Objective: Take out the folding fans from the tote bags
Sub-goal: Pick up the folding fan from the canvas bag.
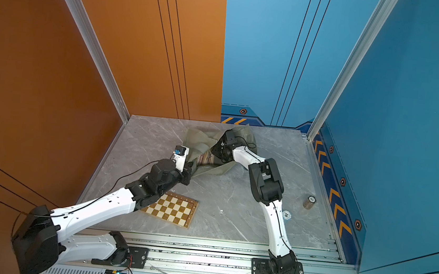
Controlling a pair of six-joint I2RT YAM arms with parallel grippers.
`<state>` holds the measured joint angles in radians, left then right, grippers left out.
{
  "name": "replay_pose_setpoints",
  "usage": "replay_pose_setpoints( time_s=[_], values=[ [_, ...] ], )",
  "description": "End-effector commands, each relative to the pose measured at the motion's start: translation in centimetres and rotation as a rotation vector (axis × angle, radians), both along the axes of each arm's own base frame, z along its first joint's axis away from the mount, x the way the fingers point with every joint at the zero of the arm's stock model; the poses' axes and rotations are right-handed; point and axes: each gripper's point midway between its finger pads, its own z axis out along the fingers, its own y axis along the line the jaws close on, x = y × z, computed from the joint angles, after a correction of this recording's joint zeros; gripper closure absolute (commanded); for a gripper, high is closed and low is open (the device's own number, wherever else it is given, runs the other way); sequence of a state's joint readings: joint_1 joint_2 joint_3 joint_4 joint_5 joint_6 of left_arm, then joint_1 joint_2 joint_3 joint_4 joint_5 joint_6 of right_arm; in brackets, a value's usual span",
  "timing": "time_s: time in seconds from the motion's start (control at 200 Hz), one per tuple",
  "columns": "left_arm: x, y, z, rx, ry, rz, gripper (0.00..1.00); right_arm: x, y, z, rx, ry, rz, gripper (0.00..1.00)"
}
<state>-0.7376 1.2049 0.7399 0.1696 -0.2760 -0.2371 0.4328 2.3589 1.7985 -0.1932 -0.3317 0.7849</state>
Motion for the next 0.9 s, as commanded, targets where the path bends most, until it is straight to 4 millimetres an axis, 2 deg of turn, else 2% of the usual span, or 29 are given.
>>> replay_pose_setpoints(
  time_s=[0.0, 0.12, 0.185, 0.335, 0.621, 0.896],
  values=[
    [-1.4, 0.1, -3.2, 0.082, 0.096, -0.029, 1.00, -0.6, -3.5, -2.7, 0.050, 0.109, -0.007, 0.93],
    [-0.7, 0.5, -3.1, 0.097, 0.085, 0.008, 1.00, -0.7, -2.4, -0.3, 0.108, 0.075, 0.067, 0.95],
    [-0.2, 1.1, -2.9, 0.112, 0.085, 0.055, 1.00, -1.1, -1.7, 0.5, 0.134, 0.076, 0.109, 0.96],
    [0.7, 1.0, -2.9, 0.088, 0.092, 0.082, 1.00, -2.5, -0.6, 2.0, 0.165, 0.075, 0.199, 0.98],
    [2.0, 0.2, -3.2, 0.054, 0.095, 0.088, 1.00, -5.2, -0.5, 3.8, 0.153, 0.079, 0.309, 0.99],
    [2.2, 0.1, -4.4, 0.061, 0.116, 0.082, 1.00, -4.9, -0.5, 4.9, 0.160, 0.028, 0.314, 1.00]
  ],
)
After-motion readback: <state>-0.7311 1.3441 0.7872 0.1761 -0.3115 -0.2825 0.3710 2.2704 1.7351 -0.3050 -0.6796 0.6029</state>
